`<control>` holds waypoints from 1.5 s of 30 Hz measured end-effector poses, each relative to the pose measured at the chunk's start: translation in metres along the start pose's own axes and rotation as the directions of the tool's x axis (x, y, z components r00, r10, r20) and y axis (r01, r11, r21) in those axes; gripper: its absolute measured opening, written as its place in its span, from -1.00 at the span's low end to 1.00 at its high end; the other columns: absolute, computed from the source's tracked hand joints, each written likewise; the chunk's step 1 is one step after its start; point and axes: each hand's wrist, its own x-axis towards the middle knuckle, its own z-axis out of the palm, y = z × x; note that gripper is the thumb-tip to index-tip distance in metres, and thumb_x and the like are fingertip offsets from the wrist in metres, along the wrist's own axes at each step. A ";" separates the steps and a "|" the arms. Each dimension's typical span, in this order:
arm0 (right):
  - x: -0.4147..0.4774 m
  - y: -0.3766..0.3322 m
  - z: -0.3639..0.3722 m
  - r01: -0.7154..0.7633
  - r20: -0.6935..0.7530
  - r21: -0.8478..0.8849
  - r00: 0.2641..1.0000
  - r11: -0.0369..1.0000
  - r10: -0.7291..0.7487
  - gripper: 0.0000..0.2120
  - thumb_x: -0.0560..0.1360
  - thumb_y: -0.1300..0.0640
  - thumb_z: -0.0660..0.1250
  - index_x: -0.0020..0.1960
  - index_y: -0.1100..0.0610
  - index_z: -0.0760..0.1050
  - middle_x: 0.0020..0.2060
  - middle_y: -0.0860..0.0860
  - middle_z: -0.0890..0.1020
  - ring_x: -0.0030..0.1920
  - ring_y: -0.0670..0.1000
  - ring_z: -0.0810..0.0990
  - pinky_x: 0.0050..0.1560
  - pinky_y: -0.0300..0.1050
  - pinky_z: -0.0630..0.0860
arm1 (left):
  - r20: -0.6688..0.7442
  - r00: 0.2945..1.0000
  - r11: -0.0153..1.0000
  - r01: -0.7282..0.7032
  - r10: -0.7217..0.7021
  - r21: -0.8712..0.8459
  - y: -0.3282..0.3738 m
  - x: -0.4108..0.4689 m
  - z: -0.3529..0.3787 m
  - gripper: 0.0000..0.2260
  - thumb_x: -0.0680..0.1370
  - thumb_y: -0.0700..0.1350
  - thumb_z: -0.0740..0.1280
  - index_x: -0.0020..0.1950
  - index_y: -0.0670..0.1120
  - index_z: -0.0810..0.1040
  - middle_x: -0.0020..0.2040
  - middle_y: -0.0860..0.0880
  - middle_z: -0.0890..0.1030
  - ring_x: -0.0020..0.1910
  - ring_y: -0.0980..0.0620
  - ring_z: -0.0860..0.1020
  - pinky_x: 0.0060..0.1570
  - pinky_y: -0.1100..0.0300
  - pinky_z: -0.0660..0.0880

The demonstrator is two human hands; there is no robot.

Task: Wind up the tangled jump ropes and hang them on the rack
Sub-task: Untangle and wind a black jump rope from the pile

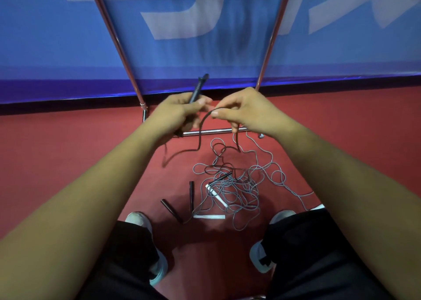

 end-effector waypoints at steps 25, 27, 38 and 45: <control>0.006 0.038 -0.035 -0.163 0.120 -0.078 0.978 0.984 0.171 -0.90 0.49 0.16 0.48 -0.12 0.20 0.69 -0.48 0.04 0.57 -0.47 -0.02 0.53 -0.39 -0.24 0.52 | -0.287 0.955 0.957 0.019 0.068 0.288 0.004 0.001 -0.026 -0.87 0.63 -0.12 0.33 0.14 -0.09 0.62 -0.33 -0.16 0.54 -0.58 0.15 0.36 -0.55 0.32 0.22; 0.004 0.017 -0.026 -0.121 0.182 -0.109 0.973 0.987 0.140 -0.90 0.50 0.11 0.47 -0.13 0.13 0.70 -0.50 0.04 0.53 -0.48 -0.05 0.47 -0.44 -0.27 0.43 | -0.132 0.988 0.985 -0.056 0.078 0.163 0.008 -0.001 -0.011 -0.82 0.64 -0.11 0.31 0.22 -0.05 0.62 -0.34 -0.17 0.53 -0.53 0.05 0.26 -0.50 0.24 0.13; 0.006 0.051 -0.031 -0.233 0.266 -0.263 0.916 0.936 0.302 -0.83 0.54 0.10 0.42 -0.23 0.06 0.62 -0.39 -0.04 0.63 -0.33 -0.07 0.49 -0.23 -0.17 0.44 | -0.140 0.986 0.925 -0.139 0.094 -0.353 0.018 0.001 -0.017 -0.73 0.65 -0.21 0.22 -0.23 -0.05 0.31 -0.45 0.08 0.27 -0.51 0.17 0.17 -0.58 0.36 0.06; -0.008 0.114 -0.050 -0.439 0.176 -0.198 0.864 0.877 0.472 -0.84 0.54 0.16 0.41 -0.12 0.26 0.64 -0.21 0.07 0.71 -0.11 0.04 0.53 -0.03 -0.09 0.40 | -0.359 0.933 0.878 -0.141 -0.037 -0.457 0.006 0.009 -0.044 -0.79 0.66 -0.15 0.24 -0.18 -0.07 0.39 -0.39 0.03 0.39 -0.54 0.17 0.25 -0.59 0.35 0.13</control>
